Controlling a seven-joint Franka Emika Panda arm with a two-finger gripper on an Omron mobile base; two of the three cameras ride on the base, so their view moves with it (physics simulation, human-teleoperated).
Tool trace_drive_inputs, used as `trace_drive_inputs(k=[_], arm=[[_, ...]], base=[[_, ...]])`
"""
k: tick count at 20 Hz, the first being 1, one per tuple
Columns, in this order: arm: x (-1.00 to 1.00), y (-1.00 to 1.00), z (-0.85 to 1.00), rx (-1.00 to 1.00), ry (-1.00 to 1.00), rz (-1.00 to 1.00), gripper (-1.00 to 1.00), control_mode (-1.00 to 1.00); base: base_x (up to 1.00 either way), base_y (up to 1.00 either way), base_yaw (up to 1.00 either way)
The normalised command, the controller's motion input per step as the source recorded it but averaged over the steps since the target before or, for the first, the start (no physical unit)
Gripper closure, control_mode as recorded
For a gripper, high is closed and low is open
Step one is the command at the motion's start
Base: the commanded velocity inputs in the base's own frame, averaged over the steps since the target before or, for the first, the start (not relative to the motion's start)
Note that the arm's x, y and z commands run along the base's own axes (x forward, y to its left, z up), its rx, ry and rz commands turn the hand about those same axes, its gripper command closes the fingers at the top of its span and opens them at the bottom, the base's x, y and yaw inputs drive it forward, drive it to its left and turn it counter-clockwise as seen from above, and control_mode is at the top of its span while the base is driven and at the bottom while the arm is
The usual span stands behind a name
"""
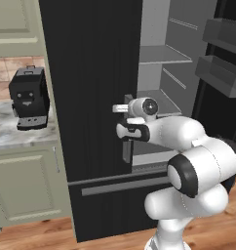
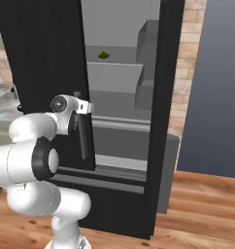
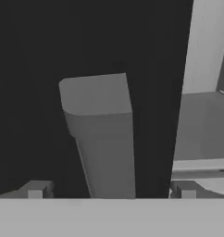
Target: There is a bowl on the dining counter. Grab a lemon wedge from the fridge and place it in the bowl. Then get the liquor bottle and glass cup from the cabinet and place them next to the bowl.
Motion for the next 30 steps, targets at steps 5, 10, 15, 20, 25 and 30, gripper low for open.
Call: trace_drive_inputs(k=[5,10,15,20,25,30], arm=[[0.28,0.00,0.00,0.00,-0.05,0.00,1.00,-1.00],[0.08,0.03,0.00,0.00,0.00,0.00,1.00,-1.00],[-0.20,0.03,0.00,0.00,0.00,0.00,1.00,-1.00],[-0.87,0.34,0.07,-0.03,0.06,0.06,1.00,-1.00],[-1.00,0.44,0.13,-0.05,0.17,0.19,1.00,-1.00],[-1.00,0.53,0.09,-0.05,0.25,0.28,1.00,-1.00]], base=[[0.00,0.00,0.00],[0.00,0.00,0.00],[0.00,0.00,0.00],[0.00,0.00,0.00],[0.00,0.00,0.00],[0.00,0.00,0.00]])
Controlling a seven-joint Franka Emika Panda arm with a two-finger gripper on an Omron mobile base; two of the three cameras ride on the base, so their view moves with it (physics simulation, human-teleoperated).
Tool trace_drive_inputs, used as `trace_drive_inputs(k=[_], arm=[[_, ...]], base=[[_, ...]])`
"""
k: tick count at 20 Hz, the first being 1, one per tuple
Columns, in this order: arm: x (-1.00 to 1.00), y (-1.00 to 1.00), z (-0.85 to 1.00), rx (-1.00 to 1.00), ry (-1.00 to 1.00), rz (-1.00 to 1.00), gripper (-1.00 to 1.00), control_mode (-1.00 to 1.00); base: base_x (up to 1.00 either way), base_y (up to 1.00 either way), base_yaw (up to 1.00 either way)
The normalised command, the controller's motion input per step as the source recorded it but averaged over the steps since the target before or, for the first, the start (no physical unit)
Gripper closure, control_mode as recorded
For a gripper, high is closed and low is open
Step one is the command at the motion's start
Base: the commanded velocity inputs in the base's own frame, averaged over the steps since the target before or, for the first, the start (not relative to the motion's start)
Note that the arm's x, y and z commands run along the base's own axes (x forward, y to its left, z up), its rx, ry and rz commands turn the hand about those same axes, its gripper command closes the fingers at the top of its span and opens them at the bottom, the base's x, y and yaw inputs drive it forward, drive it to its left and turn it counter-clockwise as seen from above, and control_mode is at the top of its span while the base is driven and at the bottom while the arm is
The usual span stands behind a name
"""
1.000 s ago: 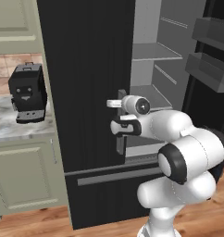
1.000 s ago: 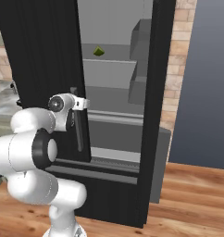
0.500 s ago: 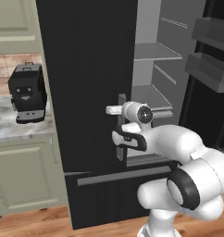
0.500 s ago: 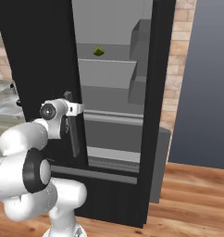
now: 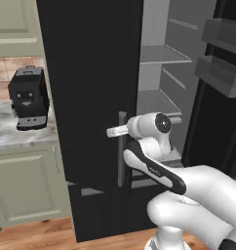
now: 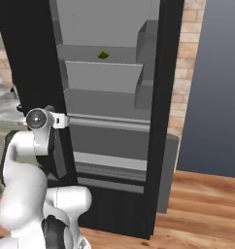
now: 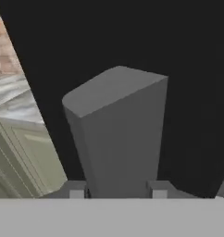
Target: There is a bowl on the dining counter. Grab a lemon wedge from the fridge and place it in the bowl. Then get the liquor bottle and glass cup from the cabinet and place them next to the bowl.
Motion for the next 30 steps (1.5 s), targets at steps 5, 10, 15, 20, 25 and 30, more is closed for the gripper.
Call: trace_drive_inputs(k=[5,10,15,20,25,30], arm=[[-1.00,0.70,0.02,-0.08,0.25,0.26,1.00,-1.00],[-0.98,0.68,0.07,-0.08,0.18,0.08,-1.00,-1.00],[-0.93,-0.39,0.29,0.01,0.11,0.00,-1.00,-1.00],[-0.33,-1.00,0.37,0.13,0.01,0.00,-1.00,-1.00],[0.61,-1.00,0.31,0.17,0.13,-0.09,-1.00,-1.00],[1.00,-0.75,0.05,0.04,0.24,-0.11,-1.00,-1.00]], base=[[0.00,0.00,0.00],[0.00,0.00,0.00],[0.00,0.00,0.00],[0.00,0.00,0.00],[0.00,0.00,0.00],[0.00,0.00,0.00]])
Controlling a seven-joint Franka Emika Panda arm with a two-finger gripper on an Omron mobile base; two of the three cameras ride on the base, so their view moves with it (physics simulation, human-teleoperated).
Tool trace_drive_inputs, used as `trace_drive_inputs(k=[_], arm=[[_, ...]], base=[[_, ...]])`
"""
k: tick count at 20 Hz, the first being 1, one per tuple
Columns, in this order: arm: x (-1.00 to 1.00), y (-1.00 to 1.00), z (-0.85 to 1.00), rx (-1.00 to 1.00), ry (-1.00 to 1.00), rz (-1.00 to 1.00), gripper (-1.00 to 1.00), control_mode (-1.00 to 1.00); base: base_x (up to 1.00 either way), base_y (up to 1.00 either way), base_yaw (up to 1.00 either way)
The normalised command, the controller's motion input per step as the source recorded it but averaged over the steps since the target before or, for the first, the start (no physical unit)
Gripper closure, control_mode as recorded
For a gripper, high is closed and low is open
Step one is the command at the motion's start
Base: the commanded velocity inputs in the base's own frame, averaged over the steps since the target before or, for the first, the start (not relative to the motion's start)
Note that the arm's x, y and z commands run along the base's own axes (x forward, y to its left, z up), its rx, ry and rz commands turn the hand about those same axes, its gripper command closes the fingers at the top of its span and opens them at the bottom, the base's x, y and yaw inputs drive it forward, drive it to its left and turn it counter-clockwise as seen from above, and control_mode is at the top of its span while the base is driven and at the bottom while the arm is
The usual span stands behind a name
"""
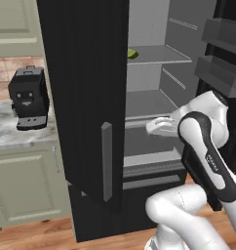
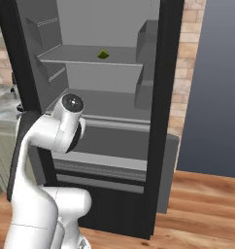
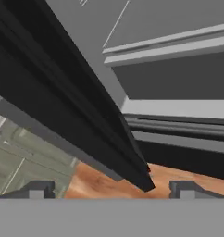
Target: There is a bowl on the dining counter. Grab a lemon wedge from the fridge and place it in the bowl. Then get the liquor bottle and glass cup from the cabinet and place them next to the bowl.
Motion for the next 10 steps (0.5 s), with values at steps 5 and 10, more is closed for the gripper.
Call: trace_drive_inputs(k=[5,10], arm=[[1.00,-0.17,0.00,0.00,0.20,-0.08,-1.00,-1.00],[1.00,0.01,0.00,0.00,0.15,-0.09,-1.00,-1.00]], base=[[0.00,0.00,0.00],[0.00,0.00,0.00]])
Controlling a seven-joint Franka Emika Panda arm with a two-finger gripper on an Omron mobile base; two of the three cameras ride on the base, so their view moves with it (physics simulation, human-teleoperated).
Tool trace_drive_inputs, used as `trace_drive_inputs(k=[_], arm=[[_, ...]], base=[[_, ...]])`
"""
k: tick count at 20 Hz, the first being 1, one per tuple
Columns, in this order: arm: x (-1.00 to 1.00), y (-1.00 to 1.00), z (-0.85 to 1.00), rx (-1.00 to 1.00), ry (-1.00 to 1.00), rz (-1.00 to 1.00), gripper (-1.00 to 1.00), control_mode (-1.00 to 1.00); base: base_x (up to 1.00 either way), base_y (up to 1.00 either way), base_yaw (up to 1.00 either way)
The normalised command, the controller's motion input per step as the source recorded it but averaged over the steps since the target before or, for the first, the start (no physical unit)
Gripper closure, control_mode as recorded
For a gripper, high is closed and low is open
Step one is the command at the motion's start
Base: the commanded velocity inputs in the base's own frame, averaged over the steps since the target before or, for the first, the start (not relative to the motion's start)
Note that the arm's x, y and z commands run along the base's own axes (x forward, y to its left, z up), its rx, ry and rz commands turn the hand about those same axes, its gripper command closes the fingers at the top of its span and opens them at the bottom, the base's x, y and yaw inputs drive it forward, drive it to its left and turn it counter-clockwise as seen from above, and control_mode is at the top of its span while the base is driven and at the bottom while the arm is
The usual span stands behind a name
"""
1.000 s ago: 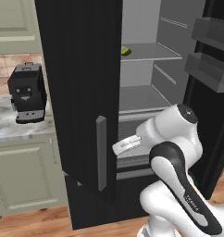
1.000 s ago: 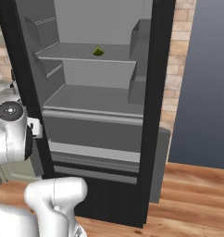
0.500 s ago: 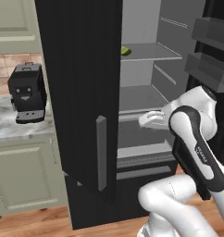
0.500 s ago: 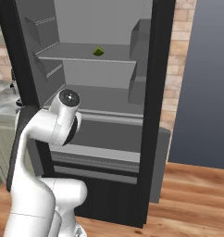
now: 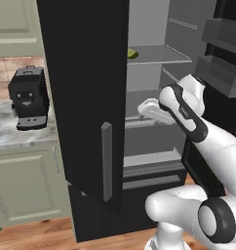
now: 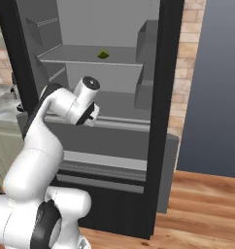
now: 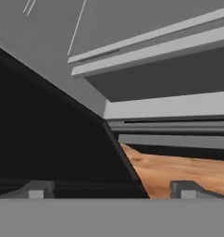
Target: There is a bowl on the dining counter. Grab a lemon wedge from the fridge and place it in the bowl. Then get the liquor bottle and glass cup from the cabinet and place them next to the bowl.
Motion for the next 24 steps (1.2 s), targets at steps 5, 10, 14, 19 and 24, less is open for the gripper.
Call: trace_drive_inputs(k=[5,10,14,19,24], arm=[[0.67,0.63,-0.11,-0.04,0.20,-0.01,-1.00,-1.00],[0.19,1.00,-0.26,-0.10,0.25,0.00,-1.00,-1.00],[-0.12,1.00,-0.10,-0.08,0.20,0.01,-1.00,-1.00],[-0.64,1.00,-0.05,-0.12,0.11,0.05,-1.00,-1.00],[-0.62,1.00,-0.11,-0.21,0.06,0.03,-1.00,-1.00]], base=[[0.00,0.00,0.00],[0.00,0.00,0.00],[0.00,0.00,0.00],[0.00,0.00,0.00],[0.00,0.00,0.00]])
